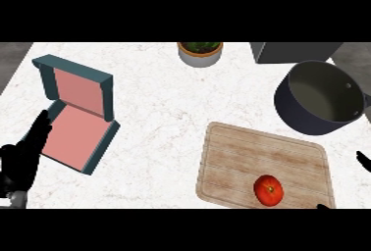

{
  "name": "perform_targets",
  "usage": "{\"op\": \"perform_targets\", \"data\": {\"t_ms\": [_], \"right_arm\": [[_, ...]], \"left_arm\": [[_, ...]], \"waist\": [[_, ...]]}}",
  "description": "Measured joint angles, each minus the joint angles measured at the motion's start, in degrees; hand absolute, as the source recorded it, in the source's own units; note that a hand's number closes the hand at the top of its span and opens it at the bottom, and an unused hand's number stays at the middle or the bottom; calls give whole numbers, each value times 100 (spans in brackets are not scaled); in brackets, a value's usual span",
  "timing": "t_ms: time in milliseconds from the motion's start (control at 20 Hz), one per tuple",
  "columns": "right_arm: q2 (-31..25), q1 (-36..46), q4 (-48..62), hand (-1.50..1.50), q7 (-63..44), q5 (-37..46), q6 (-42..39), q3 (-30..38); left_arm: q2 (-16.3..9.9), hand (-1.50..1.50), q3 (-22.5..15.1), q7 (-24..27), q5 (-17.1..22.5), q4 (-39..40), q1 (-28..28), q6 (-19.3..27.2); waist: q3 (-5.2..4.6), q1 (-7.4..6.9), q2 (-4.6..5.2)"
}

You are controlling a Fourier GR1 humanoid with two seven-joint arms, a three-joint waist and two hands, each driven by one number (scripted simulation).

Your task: Pick the tomato from the cutting board and place it in the pot

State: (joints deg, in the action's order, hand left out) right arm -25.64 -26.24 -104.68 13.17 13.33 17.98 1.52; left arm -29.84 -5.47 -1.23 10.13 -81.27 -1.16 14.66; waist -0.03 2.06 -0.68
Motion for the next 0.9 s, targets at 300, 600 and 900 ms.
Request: {"op": "perform_targets", "data": {"t_ms": [300,600,900], "right_arm": [[-494,-687,-1270,-150,-1092,406,-589,-86],[-1044,-62,-1848,-150,-2935,743,-1592,-527],[-1561,660,-1925,-150,-4607,652,-2904,-1082]], "left_arm": [[2,0,-12,-117,-92,-276,-124,-90],[56,0,-52,-234,-186,-371,-8,-124],[98,0,-121,-376,-293,-481,141,-116]], "waist": [[-5,-136,46],[-13,-295,87],[-14,-399,113]]}}
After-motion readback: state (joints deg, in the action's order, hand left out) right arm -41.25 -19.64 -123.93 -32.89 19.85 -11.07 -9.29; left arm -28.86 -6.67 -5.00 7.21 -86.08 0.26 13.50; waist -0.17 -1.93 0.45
